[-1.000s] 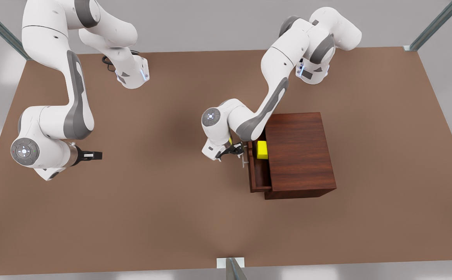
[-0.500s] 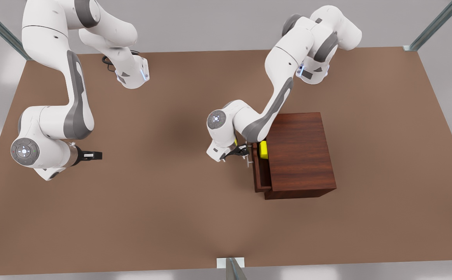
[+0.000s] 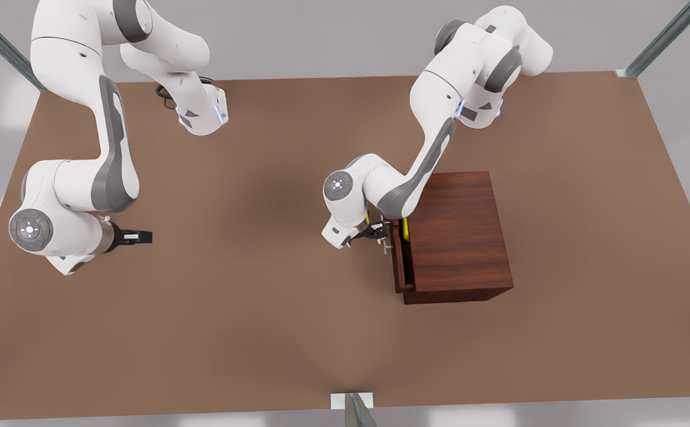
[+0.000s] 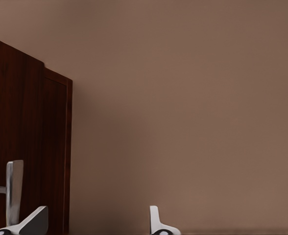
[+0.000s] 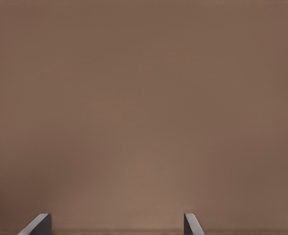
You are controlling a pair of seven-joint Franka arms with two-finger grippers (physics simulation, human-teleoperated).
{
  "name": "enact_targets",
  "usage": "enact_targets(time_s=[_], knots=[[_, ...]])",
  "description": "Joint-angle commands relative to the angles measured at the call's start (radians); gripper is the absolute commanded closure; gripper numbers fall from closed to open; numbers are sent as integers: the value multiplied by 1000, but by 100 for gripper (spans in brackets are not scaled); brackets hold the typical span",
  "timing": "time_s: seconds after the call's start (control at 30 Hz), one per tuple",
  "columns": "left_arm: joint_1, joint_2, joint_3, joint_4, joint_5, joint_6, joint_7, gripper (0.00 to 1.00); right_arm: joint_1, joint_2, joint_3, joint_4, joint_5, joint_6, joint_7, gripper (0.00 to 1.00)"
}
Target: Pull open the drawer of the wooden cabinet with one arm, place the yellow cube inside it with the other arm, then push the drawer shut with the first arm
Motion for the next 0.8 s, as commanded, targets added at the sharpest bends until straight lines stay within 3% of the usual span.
enact_targets(time_s=[0.0, 0.77], knots=[[1, -1, 0, 0, 1, -5, 64, 0, 1, -2, 1, 12, 1, -38, -1, 0], [47, -49, 9, -59, -1, -57, 96, 0, 1, -2, 3, 46, 3, -83, 0, 0]])
